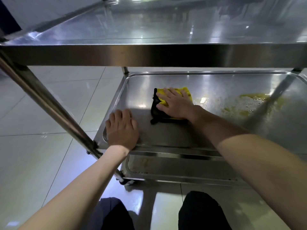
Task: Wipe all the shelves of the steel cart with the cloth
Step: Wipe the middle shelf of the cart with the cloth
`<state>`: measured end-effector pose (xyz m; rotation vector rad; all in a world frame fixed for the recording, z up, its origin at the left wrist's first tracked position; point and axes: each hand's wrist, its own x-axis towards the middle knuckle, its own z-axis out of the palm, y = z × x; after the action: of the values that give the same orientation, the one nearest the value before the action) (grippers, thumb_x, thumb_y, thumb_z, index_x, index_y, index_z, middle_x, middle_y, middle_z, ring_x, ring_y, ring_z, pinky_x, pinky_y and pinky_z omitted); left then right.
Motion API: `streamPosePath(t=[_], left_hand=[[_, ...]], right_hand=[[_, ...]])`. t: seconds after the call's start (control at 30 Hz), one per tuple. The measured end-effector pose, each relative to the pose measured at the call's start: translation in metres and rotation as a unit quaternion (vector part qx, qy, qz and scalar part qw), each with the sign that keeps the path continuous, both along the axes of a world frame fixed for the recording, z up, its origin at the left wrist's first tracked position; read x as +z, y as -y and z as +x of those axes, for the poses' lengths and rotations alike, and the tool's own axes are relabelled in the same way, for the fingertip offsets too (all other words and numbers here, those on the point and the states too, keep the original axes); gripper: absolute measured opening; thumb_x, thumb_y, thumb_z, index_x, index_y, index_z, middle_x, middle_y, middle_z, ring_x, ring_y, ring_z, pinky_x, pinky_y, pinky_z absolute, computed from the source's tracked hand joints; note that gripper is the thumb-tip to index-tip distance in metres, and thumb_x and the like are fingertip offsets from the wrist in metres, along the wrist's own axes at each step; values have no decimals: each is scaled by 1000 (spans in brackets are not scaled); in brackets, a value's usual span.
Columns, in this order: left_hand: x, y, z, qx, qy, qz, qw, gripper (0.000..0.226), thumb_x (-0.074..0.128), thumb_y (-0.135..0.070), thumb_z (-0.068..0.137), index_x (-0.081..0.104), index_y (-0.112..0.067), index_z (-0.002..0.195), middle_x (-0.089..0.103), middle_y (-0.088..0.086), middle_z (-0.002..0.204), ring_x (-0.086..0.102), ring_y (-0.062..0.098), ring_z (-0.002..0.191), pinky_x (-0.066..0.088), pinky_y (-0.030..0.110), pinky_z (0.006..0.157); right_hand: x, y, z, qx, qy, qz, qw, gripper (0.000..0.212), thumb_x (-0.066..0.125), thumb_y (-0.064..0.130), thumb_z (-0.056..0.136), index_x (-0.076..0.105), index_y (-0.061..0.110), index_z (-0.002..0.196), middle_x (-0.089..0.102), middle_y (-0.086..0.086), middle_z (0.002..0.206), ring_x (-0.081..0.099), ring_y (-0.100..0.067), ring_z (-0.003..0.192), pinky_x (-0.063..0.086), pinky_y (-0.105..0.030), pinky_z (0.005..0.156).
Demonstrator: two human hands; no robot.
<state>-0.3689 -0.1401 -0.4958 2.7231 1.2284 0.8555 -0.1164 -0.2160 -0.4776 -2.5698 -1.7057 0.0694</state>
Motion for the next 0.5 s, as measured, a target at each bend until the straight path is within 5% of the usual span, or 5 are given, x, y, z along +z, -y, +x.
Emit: streamPosePath(t=[0.37, 0.5], left_hand=[[4, 1, 3, 37, -1, -7, 999, 23, 34, -29, 88, 46, -11, 96, 46, 11, 94, 40, 30, 88, 33, 43, 78], [6, 3, 3, 42, -13, -14, 999, 22, 35, -29, 87, 46, -12, 95, 46, 11, 94, 41, 30, 88, 31, 42, 78]], right_hand=[[-4, 38, -38, 29, 16, 21, 999, 75, 18, 77, 97, 20, 41, 163, 15, 1, 174, 11, -25, 159, 10, -59, 125], [1, 54, -56, 40, -4, -1, 999, 76, 17, 76, 97, 13, 40, 164, 3, 1, 175, 0, -25, 161, 3, -60, 125]])
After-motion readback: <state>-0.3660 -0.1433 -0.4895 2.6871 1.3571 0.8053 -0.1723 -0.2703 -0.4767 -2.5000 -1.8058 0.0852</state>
